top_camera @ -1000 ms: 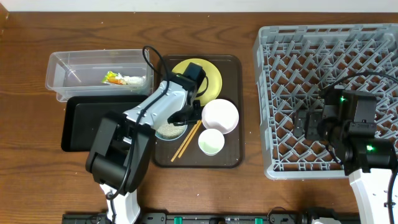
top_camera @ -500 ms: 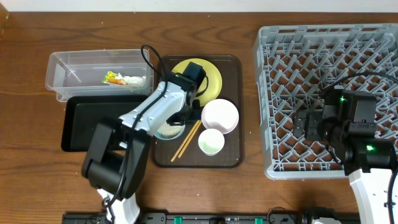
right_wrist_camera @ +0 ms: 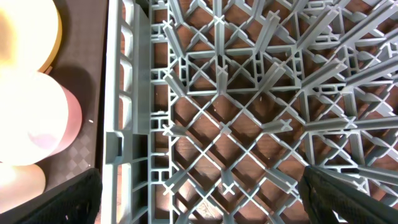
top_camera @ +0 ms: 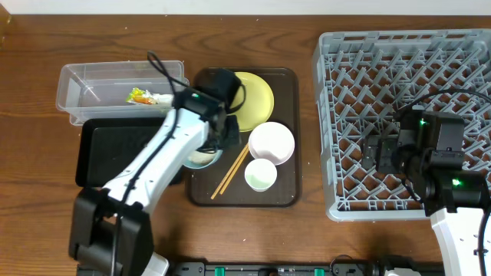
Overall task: Sort waste into correct bins and load items into the dishwasher rack
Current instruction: 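Grasp rim of light-blue rice bowl with left gripper and lift, then tilt blue bowl over black tray to pour out rice, then return blue bowl to brown tray and release with left gripper, then grasp white cup with left gripper and lift it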
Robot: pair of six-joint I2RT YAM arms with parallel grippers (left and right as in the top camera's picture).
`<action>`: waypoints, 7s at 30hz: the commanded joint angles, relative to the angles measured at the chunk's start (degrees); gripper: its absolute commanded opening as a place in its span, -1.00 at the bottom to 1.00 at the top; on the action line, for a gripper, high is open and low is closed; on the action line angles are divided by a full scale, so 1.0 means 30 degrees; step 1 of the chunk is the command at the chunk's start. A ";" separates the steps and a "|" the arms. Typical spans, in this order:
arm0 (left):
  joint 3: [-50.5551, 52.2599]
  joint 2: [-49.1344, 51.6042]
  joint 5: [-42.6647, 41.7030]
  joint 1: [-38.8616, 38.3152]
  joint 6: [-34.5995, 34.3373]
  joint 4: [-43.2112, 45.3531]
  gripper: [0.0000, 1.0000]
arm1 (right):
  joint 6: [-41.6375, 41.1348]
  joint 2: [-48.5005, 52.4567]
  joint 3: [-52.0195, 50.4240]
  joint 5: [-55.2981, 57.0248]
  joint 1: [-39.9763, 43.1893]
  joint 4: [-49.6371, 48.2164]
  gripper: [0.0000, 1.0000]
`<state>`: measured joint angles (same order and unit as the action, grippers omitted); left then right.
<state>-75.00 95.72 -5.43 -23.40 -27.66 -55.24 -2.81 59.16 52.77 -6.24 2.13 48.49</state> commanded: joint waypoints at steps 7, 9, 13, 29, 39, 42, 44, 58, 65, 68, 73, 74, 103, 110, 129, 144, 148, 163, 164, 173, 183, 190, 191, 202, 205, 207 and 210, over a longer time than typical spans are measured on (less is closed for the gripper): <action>0.0015 -0.0794 -0.4291 0.5574 0.2994 -0.0634 -0.88 | -0.0182 0.0000 0.0379 -0.0153 0.0284 0.0044 0.98; 0.0029 -0.0765 -0.5552 0.7038 0.3963 -0.0641 -0.88 | -0.0182 0.0000 0.0379 -0.0153 0.0284 0.0044 0.98; 0.0182 -0.0685 -0.8196 1.0061 0.5850 -0.0597 -0.88 | -0.0182 0.0000 0.0379 -0.0153 0.0284 0.0044 0.98; 0.1195 0.2769 -1.9533 1.7631 0.9362 0.0211 -0.88 | -0.0182 0.0000 0.0379 -0.0153 0.0284 0.0044 0.99; 0.1195 0.4561 -2.3241 1.9970 1.0418 0.0066 -0.88 | -0.0175 0.0000 0.0379 -0.0153 0.0284 0.0036 0.98; 0.1195 0.4634 -2.5420 2.0356 1.0528 -0.0153 -0.88 | -0.0182 0.0000 0.0379 -0.0153 0.0284 0.0051 0.98; 0.1195 0.4634 -2.6389 2.0480 1.0586 -0.0138 -0.88 | -0.0182 0.0000 0.0379 -0.0153 0.0284 0.0051 0.98; 0.1195 0.4634 -2.8232 2.0633 0.9646 -0.1217 -0.88 | -0.0182 0.0000 0.0379 -0.0153 0.0284 0.0066 0.99; 0.1195 0.4634 -2.8232 2.0764 0.9792 -0.1202 -0.88 | -0.0182 0.0000 0.0379 -0.0153 0.0284 0.0058 0.99; 0.1195 0.4634 -2.8225 2.0764 0.9952 -0.1195 -0.88 | -0.0182 0.0000 0.0379 -0.0153 0.0284 0.0058 0.99; 0.1195 0.4634 -2.6775 2.0764 1.0127 -0.0321 -0.88 | -0.0182 0.0000 0.0379 -0.0153 0.0284 0.0058 0.98; 0.1195 0.4634 -2.5937 2.0764 0.9930 -0.0182 -0.88 | -0.0182 0.0000 0.0379 -0.0153 0.0284 0.0058 0.98; 0.1137 0.4452 -2.7897 2.0903 1.1992 0.0182 -0.88 | -0.0182 0.0000 0.0379 -0.0153 0.0284 0.0066 0.98; 0.1144 0.4277 -2.6352 2.0946 1.0812 -0.0350 -0.88 | -0.0182 0.0000 0.0379 -0.0153 0.0284 0.0066 0.98; 0.1035 -0.0029 -1.6983 1.4906 1.1686 -0.2091 -0.88 | -0.0182 0.0000 0.0379 -0.0153 0.0284 0.0044 0.98; 0.1056 -0.0153 -0.4466 0.3330 1.0477 0.1348 -0.86 | -0.0182 0.0000 0.0379 -0.0153 0.0284 -0.0036 0.98; 0.1071 0.0401 -0.2251 0.1464 0.9683 0.1931 -0.84 | -0.0182 0.0000 0.0379 -0.0153 0.0284 -0.0015 0.98; 0.1071 0.2688 -0.2259 0.0073 0.9173 0.2339 -0.66 | -0.0182 0.0000 0.0379 -0.0153 0.0284 -0.0015 0.98; 0.1071 0.2688 -0.2259 0.0073 0.9173 0.2339 -0.57 | -0.0182 0.0000 0.0379 -0.0153 0.0284 -0.0007 0.98; 0.1064 0.2681 -0.2280 0.0073 0.9173 0.2237 -0.26 | -0.0182 0.0000 0.0379 -0.0153 0.0284 -0.0007 0.98; 0.0488 0.0525 -0.2317 0.0488 0.9012 0.1938 0.00 | -0.0182 0.0000 0.0379 -0.0153 0.0284 -0.0007 0.98; 0.0488 -0.1632 -0.2331 0.1450 0.7118 0.1399 0.14 | -0.0189 0.0000 0.0379 -0.0627 0.0277 -0.0146 0.98; 0.0488 -0.1792 -0.2324 0.1770 0.6608 0.1129 0.14 | -0.0189 0.0000 0.0379 -0.1333 0.0262 -0.0306 0.98; 0.0729 -0.1938 -0.7825 0.3592 0.6390 -0.0058 0.32 | -0.0197 0.0007 0.0379 -0.3570 -0.0415 -0.1377 0.98; 0.1093 -0.1938 -0.7985 0.2703 0.6572 -0.0044 0.33 | -0.0189 0.0007 0.0379 -0.3570 -0.0415 -0.1304 0.99; 0.1421 -0.1938 -0.7978 0.2025 0.6564 0.0036 0.33 | -0.0189 0.0007 0.0379 -0.3570 -0.0415 -0.1253 0.99; 0.2237 -0.1938 -0.7970 0.0969 0.6557 0.0619 0.33 | -0.0189 0.0007 0.0379 -0.3570 -0.0415 -0.1246 0.98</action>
<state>-71.16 90.11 -27.62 -17.67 -8.97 -54.15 -2.81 59.20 52.77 -16.14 1.56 44.75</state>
